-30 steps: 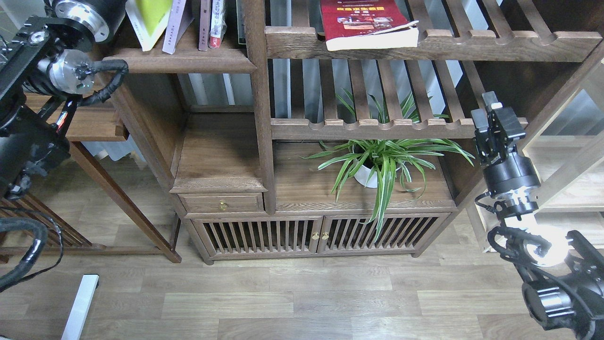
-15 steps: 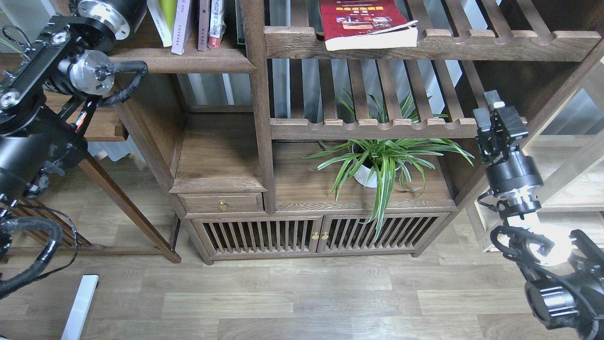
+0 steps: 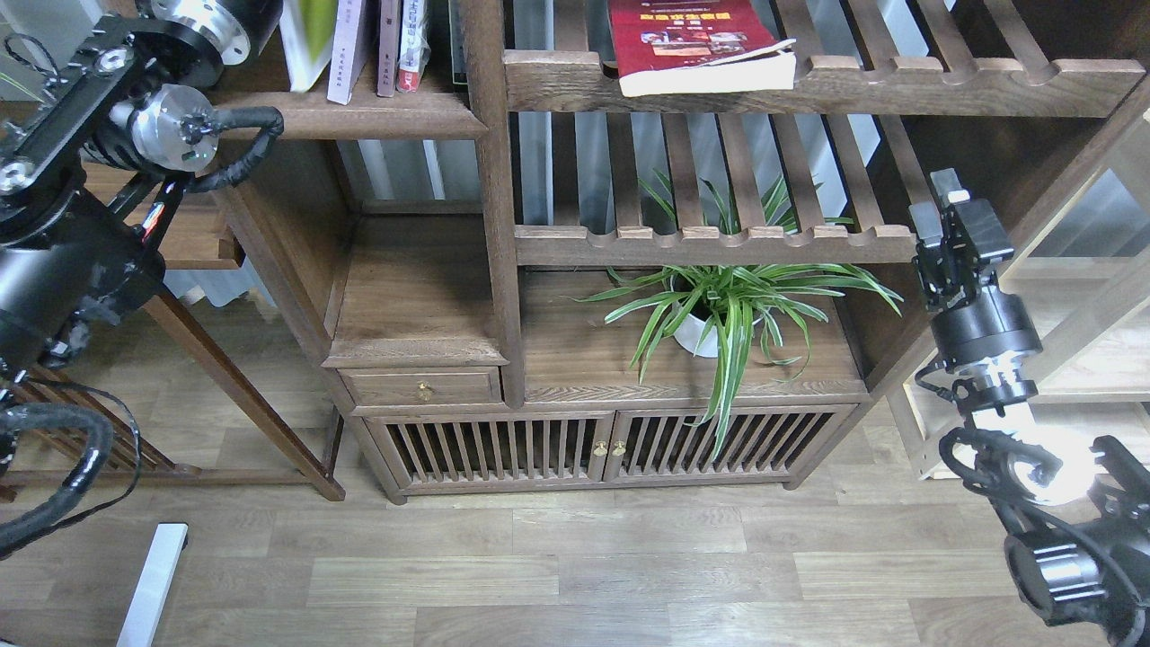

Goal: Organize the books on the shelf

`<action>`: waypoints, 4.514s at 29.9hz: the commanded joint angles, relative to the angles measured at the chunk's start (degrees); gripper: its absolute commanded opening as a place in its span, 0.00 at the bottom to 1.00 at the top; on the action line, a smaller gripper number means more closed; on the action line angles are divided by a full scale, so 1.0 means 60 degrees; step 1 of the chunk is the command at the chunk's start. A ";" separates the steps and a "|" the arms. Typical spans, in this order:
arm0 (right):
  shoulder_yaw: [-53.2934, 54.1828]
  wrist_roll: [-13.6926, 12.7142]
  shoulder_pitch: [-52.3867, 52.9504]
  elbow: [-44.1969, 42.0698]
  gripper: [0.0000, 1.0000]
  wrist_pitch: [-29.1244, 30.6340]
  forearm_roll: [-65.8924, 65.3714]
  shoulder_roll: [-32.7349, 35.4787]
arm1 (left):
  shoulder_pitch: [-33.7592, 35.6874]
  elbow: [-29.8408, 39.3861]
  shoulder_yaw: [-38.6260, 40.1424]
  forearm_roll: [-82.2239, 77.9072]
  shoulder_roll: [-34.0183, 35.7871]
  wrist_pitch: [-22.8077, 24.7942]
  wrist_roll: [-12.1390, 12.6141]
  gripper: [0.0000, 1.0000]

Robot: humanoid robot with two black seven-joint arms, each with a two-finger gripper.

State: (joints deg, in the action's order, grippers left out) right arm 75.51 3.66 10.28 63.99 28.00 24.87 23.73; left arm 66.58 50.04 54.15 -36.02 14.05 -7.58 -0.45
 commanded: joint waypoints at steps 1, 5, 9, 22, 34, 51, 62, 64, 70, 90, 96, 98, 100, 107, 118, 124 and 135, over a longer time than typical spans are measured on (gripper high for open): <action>-0.0001 0.0005 0.0000 -0.0001 0.65 0.0000 0.0000 -0.0014 | 0.0007 0.0009 -0.0089 0.0012 0.0003 -0.0171 -0.0042 0.54; -0.0001 0.0005 -0.0015 -0.0001 0.65 0.0000 0.0000 -0.0015 | 0.0036 0.0023 -0.0104 0.0012 -0.0012 -0.0186 -0.0057 0.56; 0.0013 0.0005 -0.0015 -0.0001 0.65 0.0000 0.0000 -0.0015 | 0.0183 0.0082 -0.0089 0.0027 -0.0027 -0.0186 -0.0071 0.57; 0.0028 0.0005 -0.0015 -0.0001 0.65 0.0000 -0.0014 -0.0015 | 0.1061 0.0097 0.0043 0.0027 -0.0071 -0.0201 -0.0071 0.57; 0.0188 0.0005 0.0073 -0.0001 0.65 0.0000 -0.0014 0.0015 | 0.1311 0.0740 0.0350 0.0056 0.0148 -0.0099 -0.0086 0.74; 0.0834 -0.0009 0.0088 0.0306 0.79 0.0000 0.0235 0.0191 | 0.0989 0.2382 0.0657 0.2178 0.0603 0.2769 -0.0496 0.99; 0.0556 -0.0024 0.0029 0.1009 0.78 0.0000 0.0249 0.0045 | 0.0214 0.3362 0.1199 0.3571 0.1423 0.5628 -0.0613 0.99; 0.0322 -0.0024 0.0029 0.1243 0.78 0.0000 0.0264 -0.0043 | -0.0240 0.3743 0.1448 0.3586 0.1438 0.5931 -0.0642 0.99; -0.0352 -0.0024 0.0087 0.1406 0.78 0.0000 0.0249 -0.0307 | -0.2026 0.5075 0.1756 0.3863 0.1307 0.5931 -0.0643 0.99; -0.2843 -0.0024 0.2151 0.1655 0.73 0.0000 0.0235 -0.0659 | -0.5661 0.5532 0.0526 0.3894 -0.0157 0.5931 -0.0438 0.99; -0.2858 -0.0009 0.3061 0.1640 0.73 0.0000 0.0235 -0.1347 | -0.5867 0.5049 0.0292 0.3908 -0.0451 0.5931 -0.0438 0.99; -0.2858 -0.0024 0.3134 0.1625 0.73 0.0000 0.0235 -0.1391 | -0.5823 0.4931 0.0277 0.3908 -0.0772 0.5931 -0.0438 0.99; -0.2858 -0.0024 0.3149 0.1625 0.74 0.0000 0.0235 -0.1377 | -0.5764 0.4902 0.0277 0.3894 -0.1095 0.5931 -0.0408 0.99; -0.2887 -0.0024 0.3149 0.1611 0.74 -0.0199 0.0235 -0.1406 | -0.5648 0.4902 0.0262 0.3908 -0.1301 0.5931 -0.0247 0.99; -0.3722 -0.0038 0.3105 0.1582 0.74 -0.0199 0.0220 -0.1450 | -0.5486 0.4902 0.0306 0.3909 -0.1301 0.5931 -0.0247 0.99; -0.3869 -0.0024 0.3280 0.1347 0.74 -0.0403 0.0220 -0.1465 | -0.5457 0.4902 0.0380 0.3909 -0.1257 0.5931 -0.0247 0.99; -0.3737 -0.0024 0.3838 0.1230 0.73 -0.2073 0.0249 -0.1465 | -0.5457 0.4902 0.0453 0.3923 -0.1213 0.5931 -0.0247 0.99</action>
State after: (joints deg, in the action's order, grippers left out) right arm 52.91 3.52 32.82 71.51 17.91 26.34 14.94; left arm 33.84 79.45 56.65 -12.57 6.65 28.00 -1.93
